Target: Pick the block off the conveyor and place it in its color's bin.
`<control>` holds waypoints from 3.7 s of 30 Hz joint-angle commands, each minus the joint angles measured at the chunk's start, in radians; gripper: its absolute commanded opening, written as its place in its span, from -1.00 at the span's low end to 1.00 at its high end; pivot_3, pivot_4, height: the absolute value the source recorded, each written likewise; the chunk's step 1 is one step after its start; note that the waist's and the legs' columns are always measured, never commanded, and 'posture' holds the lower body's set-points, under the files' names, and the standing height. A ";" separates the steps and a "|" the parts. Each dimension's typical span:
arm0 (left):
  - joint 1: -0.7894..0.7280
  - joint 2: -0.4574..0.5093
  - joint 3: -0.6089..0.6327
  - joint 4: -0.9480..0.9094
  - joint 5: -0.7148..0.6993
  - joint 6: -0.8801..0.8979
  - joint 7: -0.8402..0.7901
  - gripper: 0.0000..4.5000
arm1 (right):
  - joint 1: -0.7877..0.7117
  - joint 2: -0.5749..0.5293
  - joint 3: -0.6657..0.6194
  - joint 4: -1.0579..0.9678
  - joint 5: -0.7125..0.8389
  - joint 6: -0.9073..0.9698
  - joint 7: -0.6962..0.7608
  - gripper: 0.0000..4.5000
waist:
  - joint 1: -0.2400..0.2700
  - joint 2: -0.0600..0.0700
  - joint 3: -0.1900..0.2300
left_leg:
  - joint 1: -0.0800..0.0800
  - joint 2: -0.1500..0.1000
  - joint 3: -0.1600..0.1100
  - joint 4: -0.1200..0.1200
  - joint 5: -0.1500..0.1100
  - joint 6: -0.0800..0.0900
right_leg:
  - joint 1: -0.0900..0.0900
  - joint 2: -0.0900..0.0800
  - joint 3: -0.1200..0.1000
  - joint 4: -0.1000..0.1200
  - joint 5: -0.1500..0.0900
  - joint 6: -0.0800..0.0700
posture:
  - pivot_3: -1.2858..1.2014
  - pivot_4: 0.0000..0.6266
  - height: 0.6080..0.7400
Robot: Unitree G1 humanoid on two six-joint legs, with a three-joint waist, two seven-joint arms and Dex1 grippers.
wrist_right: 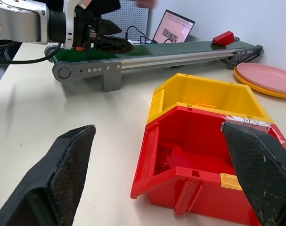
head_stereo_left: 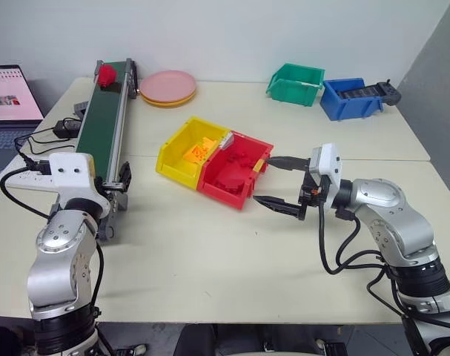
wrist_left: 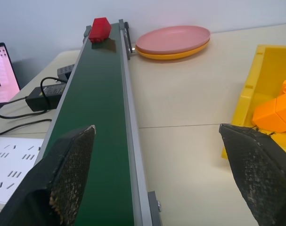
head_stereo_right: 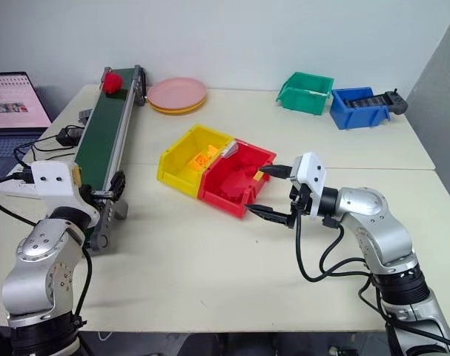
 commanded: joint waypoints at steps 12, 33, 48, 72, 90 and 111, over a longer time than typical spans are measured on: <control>0.069 0.038 0.078 -0.132 -0.043 0.096 -0.005 0.95 | -0.081 0.008 0.008 0.007 0.026 0.017 0.050 1.00 | -0.001 0.000 0.000 | 0.000 0.000 0.000 0.000 0.000 0.000 | 0.000 0.000 0.000 0.000 0.000 0.000 | 0.03 -0.52 1.00; 0.140 0.094 0.133 -0.137 -0.093 0.044 -0.085 0.95 | -0.103 0.009 0.017 0.001 0.063 0.025 0.138 1.00 | -0.001 0.000 0.000 | 0.000 0.000 0.000 -0.001 0.000 0.000 | 0.000 0.000 0.000 -0.002 0.000 0.000 | 0.03 -0.52 1.00; 0.131 0.241 0.238 -0.008 -0.205 0.112 -0.222 0.95 | -0.132 -0.011 0.035 -0.062 0.105 0.072 0.196 1.00 | -0.001 0.001 0.001 | 0.000 0.000 0.000 -0.001 0.000 0.000 | 0.000 0.000 0.000 -0.002 0.000 0.000 | 0.03 -0.52 1.00; 0.127 0.389 0.196 0.195 -0.238 0.176 -0.358 0.80 | -0.118 -0.032 0.041 -0.101 0.098 0.075 0.187 1.00 | -0.002 0.001 0.002 | 0.000 -0.001 0.000 -0.012 0.000 0.000 | -0.002 -0.004 -0.002 -0.009 0.000 0.000 | 0.03 -0.52 1.00; 0.226 0.376 0.239 -0.158 -0.246 0.278 -0.295 -0.32 | -0.138 -0.054 0.023 -0.093 0.114 0.088 0.189 1.00 | -0.001 0.001 0.002 | -0.001 -0.001 0.002 -0.013 0.000 0.000 | -0.005 -0.005 -0.002 -0.009 0.000 -0.001 | 0.03 -0.52 1.00; -0.628 0.140 -0.564 0.354 -0.156 0.013 -0.584 -0.32 | 0.084 -0.230 -0.212 -0.361 0.079 0.315 -0.118 1.00 | 0.023 0.000 0.003 | -0.002 -0.003 0.003 -0.011 0.001 -0.001 | -0.003 -0.004 -0.001 -0.009 0.000 0.000 | 0.03 -0.52 1.00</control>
